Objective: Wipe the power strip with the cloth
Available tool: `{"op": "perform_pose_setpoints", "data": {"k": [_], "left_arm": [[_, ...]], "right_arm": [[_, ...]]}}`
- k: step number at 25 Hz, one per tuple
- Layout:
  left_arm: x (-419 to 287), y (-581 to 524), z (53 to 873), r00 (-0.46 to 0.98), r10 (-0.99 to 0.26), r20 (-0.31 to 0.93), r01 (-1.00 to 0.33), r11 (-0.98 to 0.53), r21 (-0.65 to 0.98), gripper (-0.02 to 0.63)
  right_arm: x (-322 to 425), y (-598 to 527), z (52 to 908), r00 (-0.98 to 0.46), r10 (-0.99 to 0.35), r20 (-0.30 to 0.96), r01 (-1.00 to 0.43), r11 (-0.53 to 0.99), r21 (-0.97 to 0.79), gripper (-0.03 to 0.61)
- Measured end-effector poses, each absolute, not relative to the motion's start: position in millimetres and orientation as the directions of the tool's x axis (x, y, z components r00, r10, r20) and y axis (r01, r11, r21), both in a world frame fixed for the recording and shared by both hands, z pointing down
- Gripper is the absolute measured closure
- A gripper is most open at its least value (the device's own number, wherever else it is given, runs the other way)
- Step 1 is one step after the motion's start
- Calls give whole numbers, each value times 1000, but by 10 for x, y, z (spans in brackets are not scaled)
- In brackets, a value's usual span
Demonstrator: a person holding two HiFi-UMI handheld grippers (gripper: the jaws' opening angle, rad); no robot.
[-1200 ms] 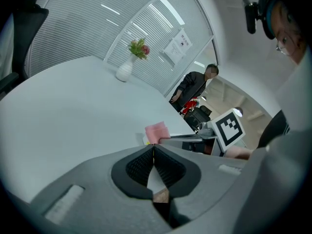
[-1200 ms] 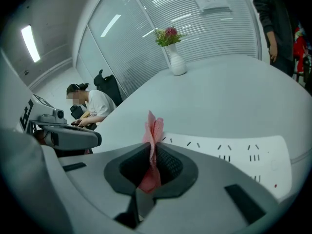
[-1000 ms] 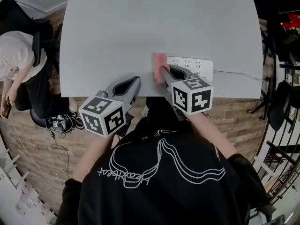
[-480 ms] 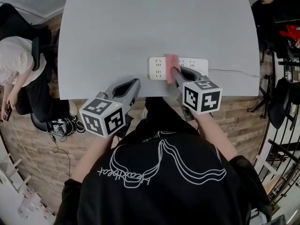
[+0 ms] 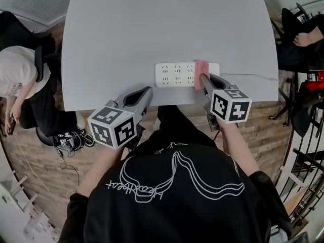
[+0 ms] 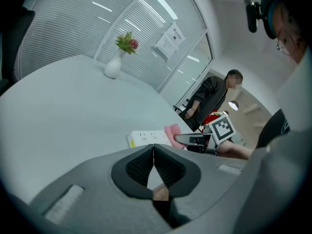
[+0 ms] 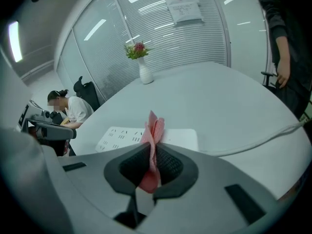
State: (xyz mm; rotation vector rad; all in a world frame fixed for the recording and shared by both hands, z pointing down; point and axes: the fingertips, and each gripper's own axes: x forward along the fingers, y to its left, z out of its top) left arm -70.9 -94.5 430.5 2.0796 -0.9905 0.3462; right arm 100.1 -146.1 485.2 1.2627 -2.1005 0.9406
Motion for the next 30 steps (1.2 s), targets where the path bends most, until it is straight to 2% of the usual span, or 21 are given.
{"op": "perform_pose_setpoints", "data": {"k": [12,22,30], "left_arm": [[-697,-929,4282,662,-524,536,-746,-389,541,600],[-662,-875,4268,657,-520,545,-751,-389,534,600],[-775,-888,4276,646,-535,544,-758,-368,538,600]], "right_arm": [[1595,-1462,4852,-339,-590,733,-940,246,-237,538],[1716,-1447,4826,-320,-606,728,-947,231,-224,540],[1362,-1509,4523,-425,-622,658,-902,232,-363,540]]}}
